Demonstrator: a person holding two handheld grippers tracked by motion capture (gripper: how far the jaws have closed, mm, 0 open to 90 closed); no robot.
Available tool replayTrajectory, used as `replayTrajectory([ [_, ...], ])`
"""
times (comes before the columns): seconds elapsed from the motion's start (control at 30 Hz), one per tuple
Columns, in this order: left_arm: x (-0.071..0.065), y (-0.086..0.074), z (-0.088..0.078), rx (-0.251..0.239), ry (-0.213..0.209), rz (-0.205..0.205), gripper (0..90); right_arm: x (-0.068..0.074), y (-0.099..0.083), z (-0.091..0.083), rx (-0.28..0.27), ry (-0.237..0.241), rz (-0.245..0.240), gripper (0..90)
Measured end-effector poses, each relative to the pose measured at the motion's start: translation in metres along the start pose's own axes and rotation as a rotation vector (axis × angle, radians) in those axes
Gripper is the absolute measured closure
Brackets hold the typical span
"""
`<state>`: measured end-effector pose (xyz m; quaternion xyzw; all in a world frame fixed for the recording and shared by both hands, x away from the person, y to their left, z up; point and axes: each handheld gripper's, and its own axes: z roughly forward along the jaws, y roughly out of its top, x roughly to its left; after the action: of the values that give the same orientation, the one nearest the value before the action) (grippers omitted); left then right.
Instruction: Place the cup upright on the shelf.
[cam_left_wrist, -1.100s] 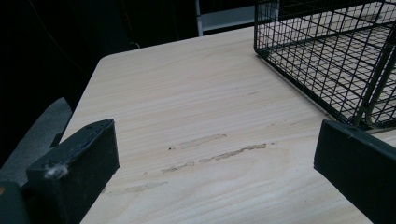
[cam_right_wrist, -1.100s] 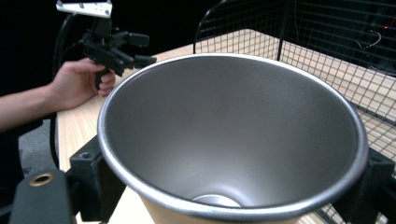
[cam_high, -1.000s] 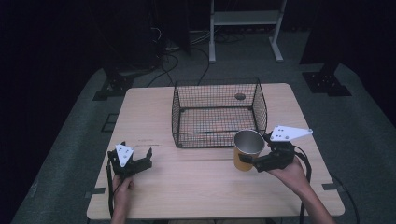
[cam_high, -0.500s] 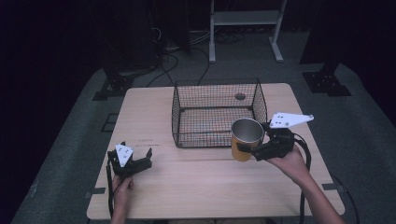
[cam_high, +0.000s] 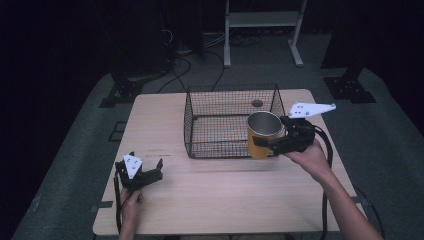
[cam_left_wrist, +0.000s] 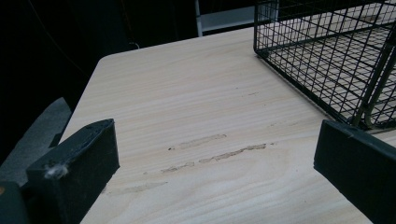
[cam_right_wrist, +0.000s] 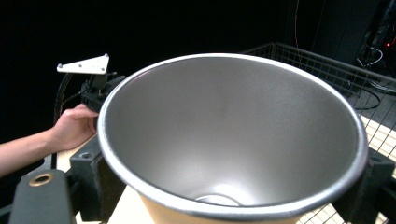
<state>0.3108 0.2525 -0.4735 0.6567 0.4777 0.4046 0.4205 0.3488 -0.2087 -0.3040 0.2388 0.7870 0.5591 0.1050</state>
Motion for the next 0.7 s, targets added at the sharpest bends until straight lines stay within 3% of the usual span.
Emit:
replayTrajectory([
  [0.7,0.0,0.0,0.0,-0.003,-0.002,-0.003,0.0,-0.028,0.027,0.023,0.008,-0.011,0.002,12.9],
])
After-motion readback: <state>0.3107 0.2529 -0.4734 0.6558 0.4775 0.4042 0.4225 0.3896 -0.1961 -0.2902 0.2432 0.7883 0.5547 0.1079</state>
